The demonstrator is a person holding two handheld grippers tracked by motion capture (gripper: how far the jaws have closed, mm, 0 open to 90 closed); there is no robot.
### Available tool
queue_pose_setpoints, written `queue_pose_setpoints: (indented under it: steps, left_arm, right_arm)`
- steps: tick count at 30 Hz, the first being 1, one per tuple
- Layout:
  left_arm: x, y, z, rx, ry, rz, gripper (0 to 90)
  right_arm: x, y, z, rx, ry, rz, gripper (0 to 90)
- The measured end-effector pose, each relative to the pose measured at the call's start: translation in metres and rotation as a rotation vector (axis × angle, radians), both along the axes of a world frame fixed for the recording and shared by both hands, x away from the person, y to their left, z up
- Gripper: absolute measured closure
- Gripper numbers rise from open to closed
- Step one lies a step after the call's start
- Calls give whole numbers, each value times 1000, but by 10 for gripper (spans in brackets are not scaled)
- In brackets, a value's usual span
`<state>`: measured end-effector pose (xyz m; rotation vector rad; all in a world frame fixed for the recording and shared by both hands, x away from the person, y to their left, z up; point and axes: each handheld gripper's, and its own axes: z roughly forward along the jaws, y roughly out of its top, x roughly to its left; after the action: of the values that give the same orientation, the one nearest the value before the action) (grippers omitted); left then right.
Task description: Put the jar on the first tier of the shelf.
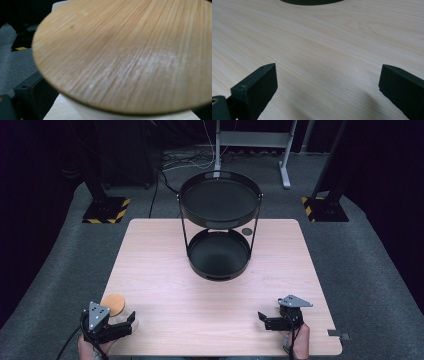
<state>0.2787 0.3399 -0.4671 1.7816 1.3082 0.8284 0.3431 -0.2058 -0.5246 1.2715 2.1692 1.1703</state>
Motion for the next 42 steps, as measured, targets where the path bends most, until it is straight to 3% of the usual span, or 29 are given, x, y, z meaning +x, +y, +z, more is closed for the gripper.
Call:
queue_pose_setpoints:
  steps: [8,15,18,24,36,42]
  left_arm:
    - [3,1,-3,0,14,36,2]
    - [0,3,-6,-46,6,10,188]
    - [1,2,-6,-42,3,-4,244]
    - [2,3,-6,-57,7,-17,253]
    - [3,-6,-3,-46,18,-38,255]
    - [4,-10,3,-49,2,-47,255]
  right_arm:
    - [0,0,0,4,-1,0,15]
    - [0,0,0,5,0,3,16]
    - [0,0,0,6,-1,4,16]
    - [0,-1,0,10,-1,1,16]
    - [0,0,0,2,0,3,16]
    - [0,0,0,2,2,6,16]
